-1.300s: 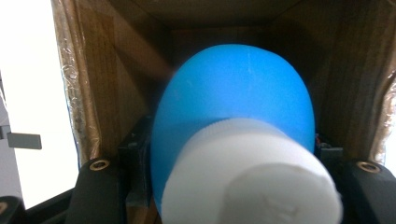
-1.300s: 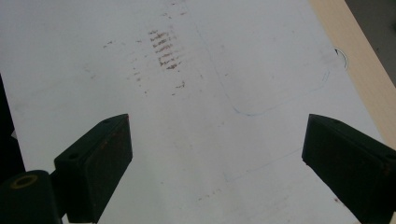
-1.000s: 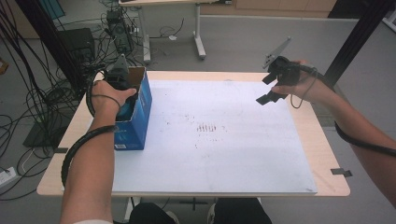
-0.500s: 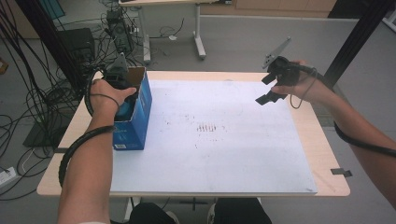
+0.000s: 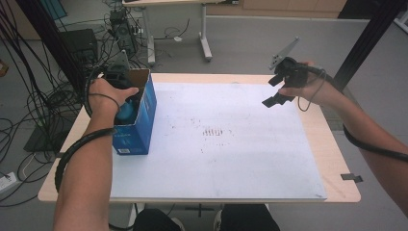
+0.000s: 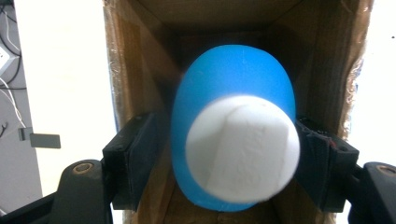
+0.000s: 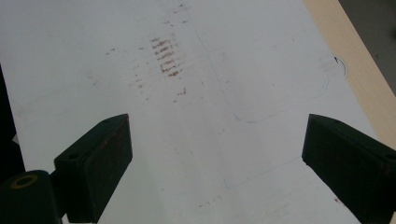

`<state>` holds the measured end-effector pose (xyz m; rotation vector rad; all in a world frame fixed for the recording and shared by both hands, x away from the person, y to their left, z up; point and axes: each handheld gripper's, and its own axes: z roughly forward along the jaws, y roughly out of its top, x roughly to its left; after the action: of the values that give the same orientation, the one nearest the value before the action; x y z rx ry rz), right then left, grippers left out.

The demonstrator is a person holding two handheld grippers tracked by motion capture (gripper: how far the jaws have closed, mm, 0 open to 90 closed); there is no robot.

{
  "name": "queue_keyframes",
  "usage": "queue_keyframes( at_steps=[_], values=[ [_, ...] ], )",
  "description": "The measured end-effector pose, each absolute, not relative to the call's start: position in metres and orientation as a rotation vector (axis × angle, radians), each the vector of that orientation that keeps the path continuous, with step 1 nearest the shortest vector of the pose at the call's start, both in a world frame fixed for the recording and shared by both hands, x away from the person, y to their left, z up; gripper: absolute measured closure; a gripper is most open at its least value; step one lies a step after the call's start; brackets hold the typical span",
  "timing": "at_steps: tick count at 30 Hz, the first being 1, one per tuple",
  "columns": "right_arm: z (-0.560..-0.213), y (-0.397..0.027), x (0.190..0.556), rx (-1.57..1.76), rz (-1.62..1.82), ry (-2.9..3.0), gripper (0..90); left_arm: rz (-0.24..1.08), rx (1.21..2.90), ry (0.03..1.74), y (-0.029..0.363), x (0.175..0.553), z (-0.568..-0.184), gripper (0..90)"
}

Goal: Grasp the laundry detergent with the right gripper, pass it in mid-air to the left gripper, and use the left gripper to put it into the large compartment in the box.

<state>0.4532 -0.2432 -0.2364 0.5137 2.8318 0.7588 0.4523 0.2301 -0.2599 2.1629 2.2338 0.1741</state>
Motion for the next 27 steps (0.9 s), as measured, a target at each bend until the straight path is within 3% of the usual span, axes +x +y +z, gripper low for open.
queue_keyframes(
  at_steps=[27],
  values=[
    [-0.238, -0.238, 0.461, 0.526, 0.762, 2.837, 8.2, 0.189, 2.180, 2.125, 0.219, 0.433, -0.215, 21.5]
  ],
)
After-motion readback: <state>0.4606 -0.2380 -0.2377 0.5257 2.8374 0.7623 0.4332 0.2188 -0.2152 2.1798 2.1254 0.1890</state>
